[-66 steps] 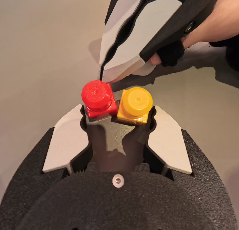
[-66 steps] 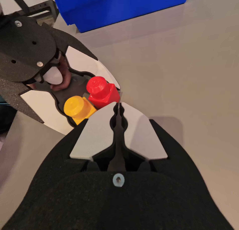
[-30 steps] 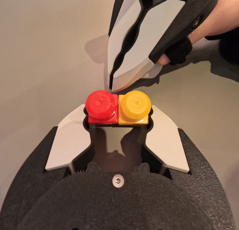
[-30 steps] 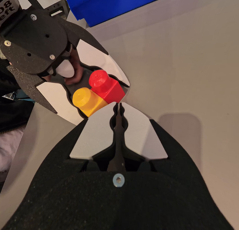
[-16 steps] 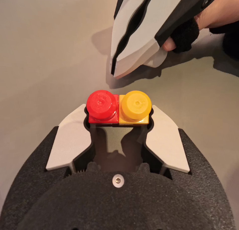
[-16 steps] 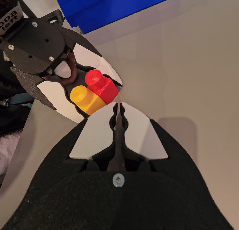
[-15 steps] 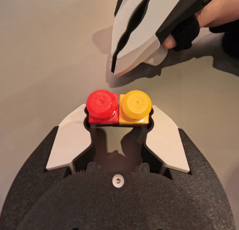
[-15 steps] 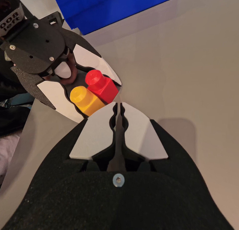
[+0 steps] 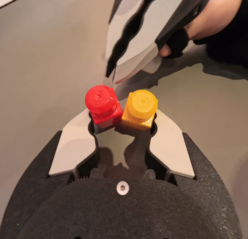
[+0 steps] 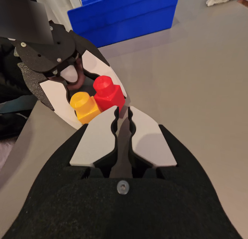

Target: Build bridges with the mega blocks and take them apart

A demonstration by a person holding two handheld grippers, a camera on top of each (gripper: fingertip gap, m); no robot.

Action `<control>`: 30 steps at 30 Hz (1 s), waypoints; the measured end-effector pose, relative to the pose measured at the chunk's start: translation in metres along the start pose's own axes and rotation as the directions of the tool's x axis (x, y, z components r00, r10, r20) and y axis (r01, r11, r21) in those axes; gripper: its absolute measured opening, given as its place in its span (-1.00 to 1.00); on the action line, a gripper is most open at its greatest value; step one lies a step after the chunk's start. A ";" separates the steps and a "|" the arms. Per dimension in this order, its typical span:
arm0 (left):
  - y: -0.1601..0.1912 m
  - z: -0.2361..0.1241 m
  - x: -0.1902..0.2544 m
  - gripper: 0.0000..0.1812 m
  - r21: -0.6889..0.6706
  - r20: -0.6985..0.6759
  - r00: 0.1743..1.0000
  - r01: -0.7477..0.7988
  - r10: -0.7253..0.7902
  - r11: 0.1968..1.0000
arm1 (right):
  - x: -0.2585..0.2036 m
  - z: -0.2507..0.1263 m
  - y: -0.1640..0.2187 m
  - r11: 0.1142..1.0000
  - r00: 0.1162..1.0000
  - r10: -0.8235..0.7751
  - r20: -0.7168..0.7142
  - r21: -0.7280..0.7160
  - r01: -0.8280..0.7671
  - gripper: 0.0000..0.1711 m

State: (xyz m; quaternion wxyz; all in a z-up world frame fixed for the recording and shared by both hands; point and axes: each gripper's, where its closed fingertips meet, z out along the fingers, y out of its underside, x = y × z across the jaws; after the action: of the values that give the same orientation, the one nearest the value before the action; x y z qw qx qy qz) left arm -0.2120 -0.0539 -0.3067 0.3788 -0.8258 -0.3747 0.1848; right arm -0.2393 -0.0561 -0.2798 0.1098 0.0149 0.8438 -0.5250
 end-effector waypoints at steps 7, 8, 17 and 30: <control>0.003 0.001 0.009 -0.07 -0.006 -0.043 0.999 -0.034 0.033 0.999 | -0.025 0.005 0.003 0.999 0.989 -0.054 0.141 0.008 0.054 -0.90; 0.005 0.002 0.010 -0.07 -0.014 -0.063 0.998 -0.031 0.030 0.999 | -0.025 0.007 0.005 0.998 0.988 -0.060 0.140 -0.008 0.062 -0.91; 0.018 0.005 0.014 -0.04 -0.073 -0.121 0.993 -0.025 0.016 0.997 | -0.031 0.013 0.020 0.989 0.983 -0.084 0.165 -0.108 0.103 -0.96; 0.019 0.008 0.012 0.04 -0.081 -0.090 0.995 -0.056 0.049 0.995 | -0.029 0.014 0.021 0.975 0.981 -0.152 0.123 -0.142 0.169 -1.00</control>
State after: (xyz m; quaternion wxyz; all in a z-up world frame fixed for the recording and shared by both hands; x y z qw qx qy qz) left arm -0.1998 -0.0496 -0.3262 0.3552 -0.8578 -0.3432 0.1422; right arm -0.2059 -0.0570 -0.2984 0.1144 -0.0910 0.8725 -0.4663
